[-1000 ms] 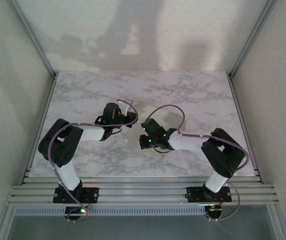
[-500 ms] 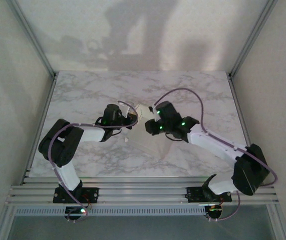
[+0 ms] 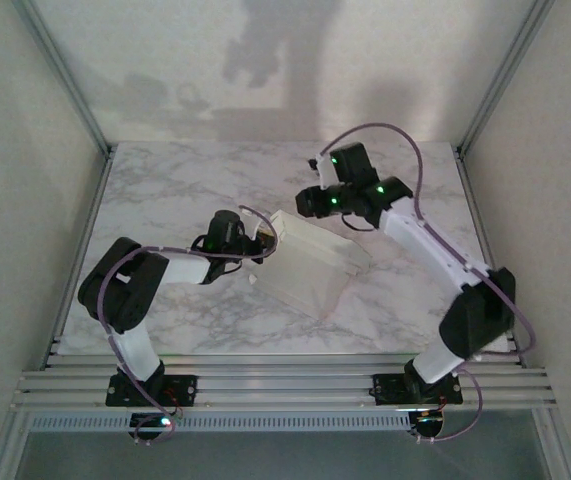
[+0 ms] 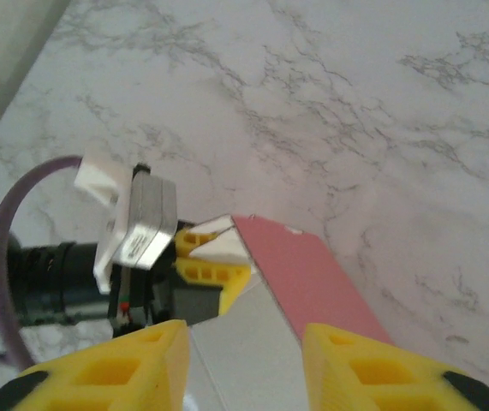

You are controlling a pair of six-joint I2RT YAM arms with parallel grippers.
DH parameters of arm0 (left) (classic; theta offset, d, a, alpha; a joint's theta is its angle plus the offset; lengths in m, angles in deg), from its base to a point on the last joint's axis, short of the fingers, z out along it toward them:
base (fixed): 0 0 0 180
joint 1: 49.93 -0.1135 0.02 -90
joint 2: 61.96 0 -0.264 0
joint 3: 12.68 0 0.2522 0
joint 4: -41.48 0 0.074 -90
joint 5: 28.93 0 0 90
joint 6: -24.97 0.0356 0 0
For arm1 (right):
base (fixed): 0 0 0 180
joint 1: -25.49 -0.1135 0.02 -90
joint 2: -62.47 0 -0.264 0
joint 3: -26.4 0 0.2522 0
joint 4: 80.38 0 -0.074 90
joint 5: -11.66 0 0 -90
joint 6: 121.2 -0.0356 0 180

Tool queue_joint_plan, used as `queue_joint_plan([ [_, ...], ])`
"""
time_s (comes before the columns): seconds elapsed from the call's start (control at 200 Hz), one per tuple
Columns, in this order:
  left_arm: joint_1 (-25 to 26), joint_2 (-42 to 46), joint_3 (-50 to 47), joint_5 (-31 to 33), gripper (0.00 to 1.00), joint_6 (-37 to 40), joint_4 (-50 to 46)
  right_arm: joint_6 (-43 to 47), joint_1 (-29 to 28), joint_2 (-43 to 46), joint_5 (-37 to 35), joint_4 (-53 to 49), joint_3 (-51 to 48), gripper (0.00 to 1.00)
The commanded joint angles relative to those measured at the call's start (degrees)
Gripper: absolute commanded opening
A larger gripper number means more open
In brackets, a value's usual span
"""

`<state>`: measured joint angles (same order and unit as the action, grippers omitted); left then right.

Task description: Fold the paper box

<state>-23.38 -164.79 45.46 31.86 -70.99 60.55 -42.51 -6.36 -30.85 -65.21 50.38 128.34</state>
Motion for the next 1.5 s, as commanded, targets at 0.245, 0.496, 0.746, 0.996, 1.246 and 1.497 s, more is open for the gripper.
queue_joint_plan([
  [0.245,0.6,-0.8,0.8,-0.9,0.17,1.9,-3.9,-2.8,-2.0,-17.4,-4.4,-13.8,21.1,0.53],
  [0.496,0.6,-1.1,1.8,-0.8,0.17,1.8,-4.5,-3.8,-5.0,-23.9,-9.3,-20.0,29.0,0.53],
  [0.746,0.7,-1.1,2.5,-0.9,0.17,1.8,-5.1,-4.4,-6.4,-27.2,-10.9,-21.3,31.8,0.49],
  [0.996,0.4,-1.0,2.9,-0.8,0.17,1.8,-5.6,-3.6,-6.7,-28.1,-12.1,-22.1,31.5,0.44],
  [1.246,0.4,-1.1,3.5,-0.8,0.17,1.8,-6.4,-2.2,-6.5,-27.0,-13.2,-23.1,31.1,0.36],
  [1.497,0.4,-1.3,3.9,-0.7,0.17,1.7,-7.0,-1.6,-6.2,-26.0,-13.8,-23.0,30.6,0.29],
])
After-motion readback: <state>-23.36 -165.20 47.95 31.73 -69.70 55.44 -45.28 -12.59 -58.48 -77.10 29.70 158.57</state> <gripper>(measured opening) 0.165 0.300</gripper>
